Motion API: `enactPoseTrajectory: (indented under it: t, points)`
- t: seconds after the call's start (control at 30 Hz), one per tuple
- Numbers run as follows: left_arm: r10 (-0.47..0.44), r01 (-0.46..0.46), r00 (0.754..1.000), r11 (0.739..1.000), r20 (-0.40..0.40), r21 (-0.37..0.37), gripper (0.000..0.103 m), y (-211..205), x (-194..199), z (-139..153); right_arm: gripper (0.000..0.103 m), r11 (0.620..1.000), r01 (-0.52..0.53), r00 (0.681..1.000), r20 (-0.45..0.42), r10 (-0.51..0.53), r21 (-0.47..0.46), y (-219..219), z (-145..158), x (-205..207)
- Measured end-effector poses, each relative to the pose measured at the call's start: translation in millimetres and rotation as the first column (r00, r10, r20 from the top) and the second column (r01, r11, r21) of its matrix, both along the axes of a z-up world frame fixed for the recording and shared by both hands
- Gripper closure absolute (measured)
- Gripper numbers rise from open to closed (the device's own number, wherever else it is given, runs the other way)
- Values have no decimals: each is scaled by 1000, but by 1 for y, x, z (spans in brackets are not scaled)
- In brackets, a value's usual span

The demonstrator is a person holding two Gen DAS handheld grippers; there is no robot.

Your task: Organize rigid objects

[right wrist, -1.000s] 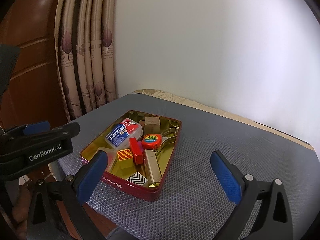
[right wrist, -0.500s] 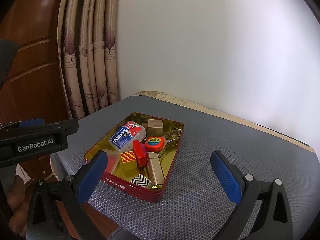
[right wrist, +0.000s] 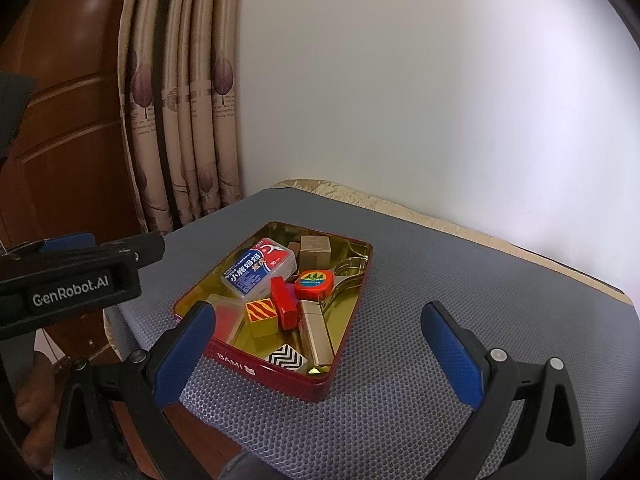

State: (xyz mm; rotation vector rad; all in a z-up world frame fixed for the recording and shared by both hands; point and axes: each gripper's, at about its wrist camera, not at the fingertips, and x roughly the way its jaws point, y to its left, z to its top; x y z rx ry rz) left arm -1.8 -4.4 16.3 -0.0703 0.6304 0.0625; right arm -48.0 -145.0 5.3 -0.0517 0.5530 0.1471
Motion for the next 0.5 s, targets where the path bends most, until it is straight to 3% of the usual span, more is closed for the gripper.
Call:
enactPoseTrajectory:
  t: [0.5]
  points:
    - [-21,22,1000,998,-17,59,12,-17,-1,-9,1,1000,6,1000,-14,-6,0,3,-1,-1]
